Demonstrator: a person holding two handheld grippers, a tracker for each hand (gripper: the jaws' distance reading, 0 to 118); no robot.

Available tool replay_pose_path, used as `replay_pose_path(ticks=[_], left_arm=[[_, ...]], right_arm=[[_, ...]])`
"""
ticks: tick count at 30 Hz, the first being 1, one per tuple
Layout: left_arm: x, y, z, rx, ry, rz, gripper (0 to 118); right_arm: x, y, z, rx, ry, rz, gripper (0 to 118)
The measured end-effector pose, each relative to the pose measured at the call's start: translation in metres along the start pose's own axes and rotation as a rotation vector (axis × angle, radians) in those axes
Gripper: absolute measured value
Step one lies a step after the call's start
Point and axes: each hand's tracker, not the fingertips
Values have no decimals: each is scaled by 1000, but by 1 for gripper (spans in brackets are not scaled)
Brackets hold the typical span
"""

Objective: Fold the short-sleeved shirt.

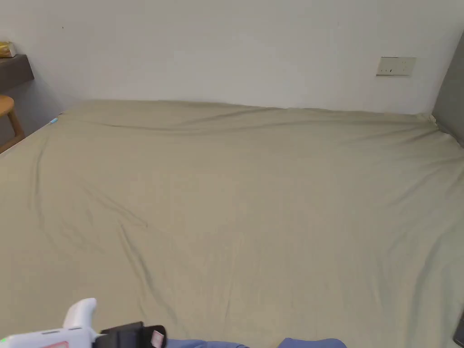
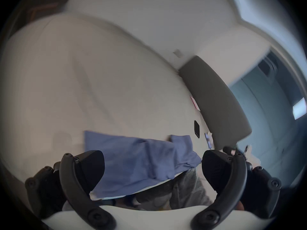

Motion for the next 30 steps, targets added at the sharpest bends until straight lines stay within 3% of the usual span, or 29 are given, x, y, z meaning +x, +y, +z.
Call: replay_pose_path(ticks=[3,6,8,11,13,15,17,18,19,20,21,22,23,24,25,27,30], left_arm=[[-58,15,-5,-47,-58,249,115],[-86,11,-29,-97,-24,234,115],[-100,5,-51,-177,-11,299,116],[-64,-2,-43,-38,-176,293,117],[-73,-11,-73,-132,-272,474,117],[-61,-22,-93,-139,-324,416,117],[-40,-23,-102,-127,-248,282,115],[-30,-26,-105,-142,-242,241,103],[-26,-30,-109,-156,-339,214,103],[-23,-34,-116,-215,-313,228,96],[-54,-28,-105,-244,-191,215,74],[-52,-30,-107,-235,-48,130,16],[-57,-31,-105,-202,-6,91,17],[-62,-33,-101,-179,-201,226,17],[-68,-30,-105,-172,-145,257,17],[-62,-31,-96,-152,-95,136,17],[-55,-22,-89,-165,-43,101,17]], right_arm=[[-2,-2,-1,-7,17,-8,62],[-8,-5,-7,-25,18,-1,62],[-12,-5,-8,-36,11,6,62],[-19,-3,-6,-40,55,2,62],[-26,-3,-7,-38,52,19,62],[-30,-2,-10,-43,49,42,62],[-34,-1,-12,-46,44,58,62],[-34,-1,-12,-46,45,63,62],[-34,-1,-12,-45,48,66,62],[-34,0,-12,-46,52,70,62],[-34,1,-12,-48,53,76,62],[-34,1,-12,-48,52,81,62],[-34,1,-11,-47,49,85,62],[-33,1,-11,-47,45,86,62],[-32,2,-11,-48,42,85,62],[-30,2,-8,-43,40,81,62],[-26,2,-5,-43,35,75,62]])
